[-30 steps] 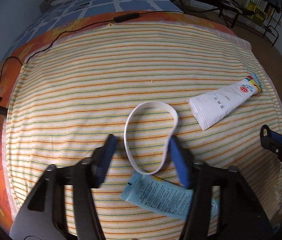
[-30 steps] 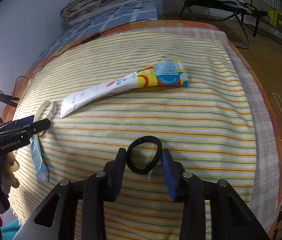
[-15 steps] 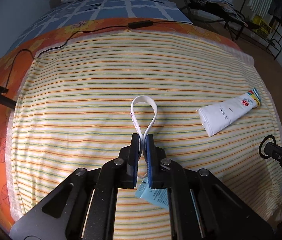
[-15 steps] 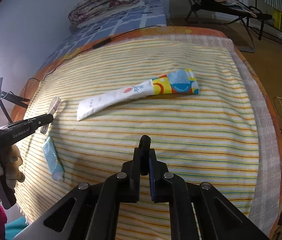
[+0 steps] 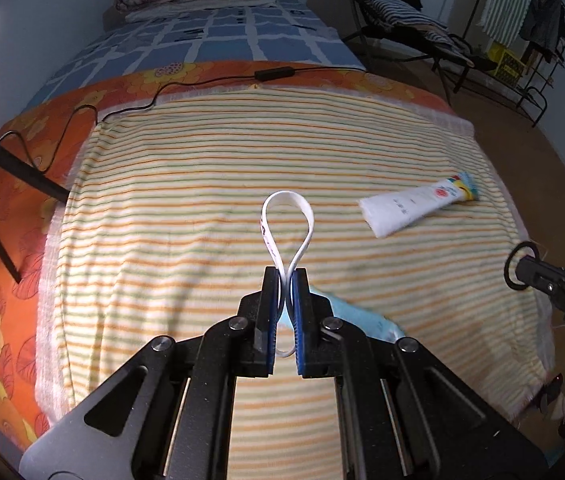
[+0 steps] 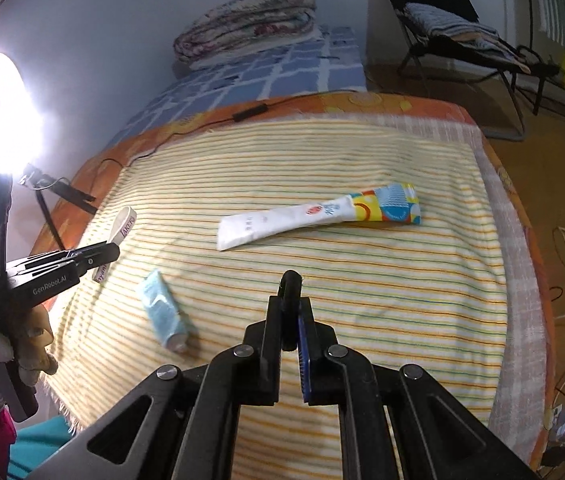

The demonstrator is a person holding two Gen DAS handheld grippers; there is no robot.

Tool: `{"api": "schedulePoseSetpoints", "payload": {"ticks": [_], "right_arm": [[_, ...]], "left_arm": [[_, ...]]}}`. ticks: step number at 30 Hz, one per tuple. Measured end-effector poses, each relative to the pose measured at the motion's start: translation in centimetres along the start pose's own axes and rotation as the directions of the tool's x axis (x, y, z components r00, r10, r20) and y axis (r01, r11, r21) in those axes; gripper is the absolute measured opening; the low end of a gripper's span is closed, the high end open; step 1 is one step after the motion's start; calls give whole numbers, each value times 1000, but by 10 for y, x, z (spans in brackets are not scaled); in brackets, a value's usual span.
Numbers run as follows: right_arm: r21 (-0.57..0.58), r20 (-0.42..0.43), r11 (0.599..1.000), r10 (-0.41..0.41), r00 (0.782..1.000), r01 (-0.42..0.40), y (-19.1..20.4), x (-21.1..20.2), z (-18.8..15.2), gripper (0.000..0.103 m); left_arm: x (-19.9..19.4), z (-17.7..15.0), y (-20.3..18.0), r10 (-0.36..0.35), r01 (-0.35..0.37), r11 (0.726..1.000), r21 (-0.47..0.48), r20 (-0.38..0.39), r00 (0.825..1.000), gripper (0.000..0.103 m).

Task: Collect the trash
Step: 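Carry the wristband with the left gripper while the right gripper carries the hair tie to the basket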

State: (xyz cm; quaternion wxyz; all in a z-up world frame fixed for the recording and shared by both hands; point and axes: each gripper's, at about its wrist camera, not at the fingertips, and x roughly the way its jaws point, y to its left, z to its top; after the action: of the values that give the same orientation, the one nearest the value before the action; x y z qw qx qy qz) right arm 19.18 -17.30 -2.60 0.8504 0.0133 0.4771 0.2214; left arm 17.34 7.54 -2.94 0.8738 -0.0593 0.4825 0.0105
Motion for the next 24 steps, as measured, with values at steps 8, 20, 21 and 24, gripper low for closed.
{"api": "schedulePoseSetpoints", "payload": {"ticks": [8,20,21,24], "right_arm": [[-60,29,998,16,999,-14,23,-33,-14,5],[-158,29,984,88,996,-83,73,-68,-64,5],[-170,26,982,92,995,-86,78,-70,-70,5],[-192,10,976,103,995,-99,87,-72,-89,5]], "left_arm": [[-42,-34,-10,-30,29,999,20,16,999,5],[-91,-109,-19,-48,48,999,24,4,999,5],[-94,-116,-19,-44,44,999,26,5,999,5],[-104,-136,-18,-39,39,999,16,7,999,5]]}}
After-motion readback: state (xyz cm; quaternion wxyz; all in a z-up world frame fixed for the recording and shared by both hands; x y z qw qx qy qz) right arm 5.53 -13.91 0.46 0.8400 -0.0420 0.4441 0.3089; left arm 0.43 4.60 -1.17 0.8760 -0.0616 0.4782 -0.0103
